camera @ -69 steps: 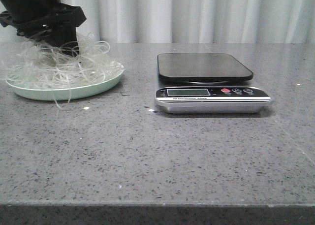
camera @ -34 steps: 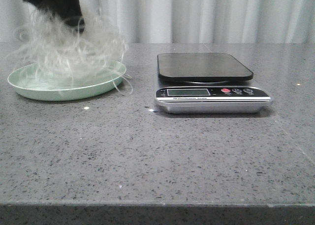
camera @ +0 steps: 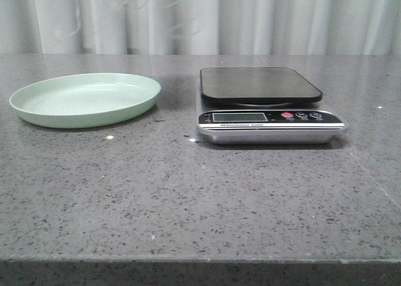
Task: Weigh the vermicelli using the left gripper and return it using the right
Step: 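Lift the vermicelli with the left gripper and carry it toward the scale, then lower the vermicelli onto the scale and open the left gripper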
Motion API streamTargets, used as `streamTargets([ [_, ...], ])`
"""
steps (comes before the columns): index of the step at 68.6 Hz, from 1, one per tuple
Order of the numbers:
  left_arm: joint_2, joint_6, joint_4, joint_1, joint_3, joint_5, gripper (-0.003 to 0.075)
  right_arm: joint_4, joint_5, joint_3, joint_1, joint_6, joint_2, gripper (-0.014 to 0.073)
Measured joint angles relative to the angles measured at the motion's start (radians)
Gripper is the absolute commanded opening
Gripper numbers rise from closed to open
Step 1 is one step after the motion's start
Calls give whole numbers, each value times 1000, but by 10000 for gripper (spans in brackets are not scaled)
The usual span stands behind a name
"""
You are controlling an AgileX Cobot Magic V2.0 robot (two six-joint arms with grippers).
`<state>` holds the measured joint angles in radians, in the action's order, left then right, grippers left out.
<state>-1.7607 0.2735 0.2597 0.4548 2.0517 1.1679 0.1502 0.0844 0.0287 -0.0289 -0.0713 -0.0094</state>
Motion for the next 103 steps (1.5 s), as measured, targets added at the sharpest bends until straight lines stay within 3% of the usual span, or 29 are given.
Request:
streamTargets([
  [17,-24,0,10,131,4,-60,144,0,0,0,0,0,0,151],
  [33,-118,0,11,192,6,-96,144,0,0,0,0,0,0,151],
  [59,-274,0,8,215,6,-108,144,0,0,0,0,0,0,151],
  [80,-293,0,-1,215,6,-123,146,0,0,0,0,0,0,151],
  [92,-295,0,-8,215,6,-123,200,0,0,0,0,0,0,151],
  [103,-295,0,-11,215,6,-123,352,0,0,0,0,0,0,151],
])
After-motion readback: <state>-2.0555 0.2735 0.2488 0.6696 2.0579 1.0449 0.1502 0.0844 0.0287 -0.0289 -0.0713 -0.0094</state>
